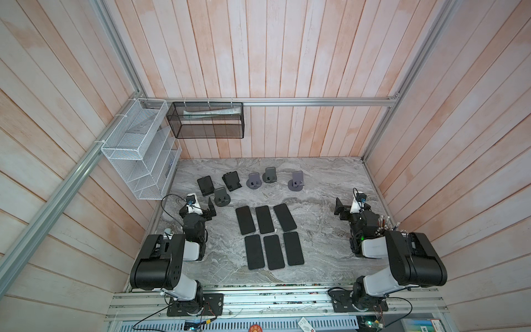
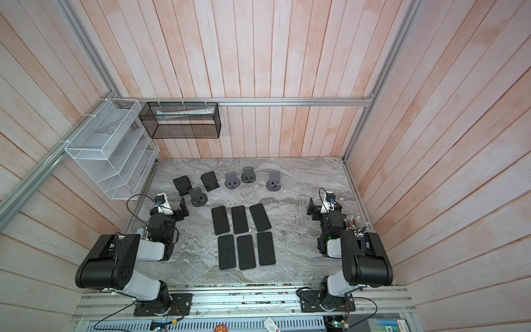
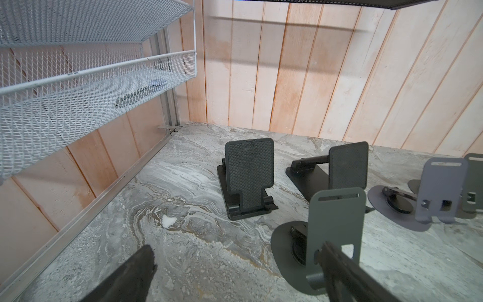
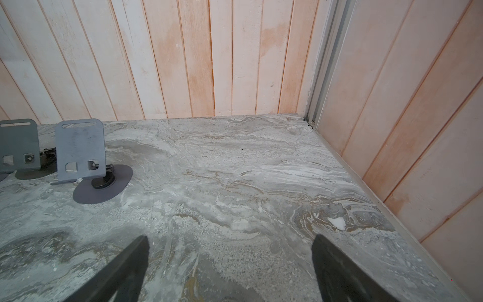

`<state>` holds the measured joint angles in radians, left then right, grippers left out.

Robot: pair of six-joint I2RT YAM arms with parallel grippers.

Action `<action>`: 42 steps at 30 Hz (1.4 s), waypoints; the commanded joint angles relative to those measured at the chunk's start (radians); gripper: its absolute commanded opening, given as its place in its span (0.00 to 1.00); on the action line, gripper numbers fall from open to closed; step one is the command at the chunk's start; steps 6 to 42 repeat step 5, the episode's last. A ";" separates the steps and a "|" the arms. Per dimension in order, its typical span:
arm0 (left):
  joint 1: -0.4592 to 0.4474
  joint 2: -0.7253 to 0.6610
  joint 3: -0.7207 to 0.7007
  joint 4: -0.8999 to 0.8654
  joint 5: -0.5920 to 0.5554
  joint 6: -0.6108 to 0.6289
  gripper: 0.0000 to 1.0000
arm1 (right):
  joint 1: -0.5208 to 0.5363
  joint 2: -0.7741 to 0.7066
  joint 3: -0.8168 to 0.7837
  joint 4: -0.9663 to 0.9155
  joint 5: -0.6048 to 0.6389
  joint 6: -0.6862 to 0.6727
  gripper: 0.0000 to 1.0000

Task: Remove the phone from the phone stand
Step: Reset both arms

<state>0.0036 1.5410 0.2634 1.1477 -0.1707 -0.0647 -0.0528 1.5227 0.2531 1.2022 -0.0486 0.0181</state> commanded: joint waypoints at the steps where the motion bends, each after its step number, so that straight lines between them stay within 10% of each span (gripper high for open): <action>1: -0.002 -0.001 0.005 -0.008 0.002 -0.001 1.00 | 0.008 -0.002 -0.003 -0.010 0.022 -0.001 0.98; 42: -0.002 -0.002 0.005 -0.008 0.001 -0.001 1.00 | 0.008 -0.004 -0.002 -0.016 0.023 -0.005 0.98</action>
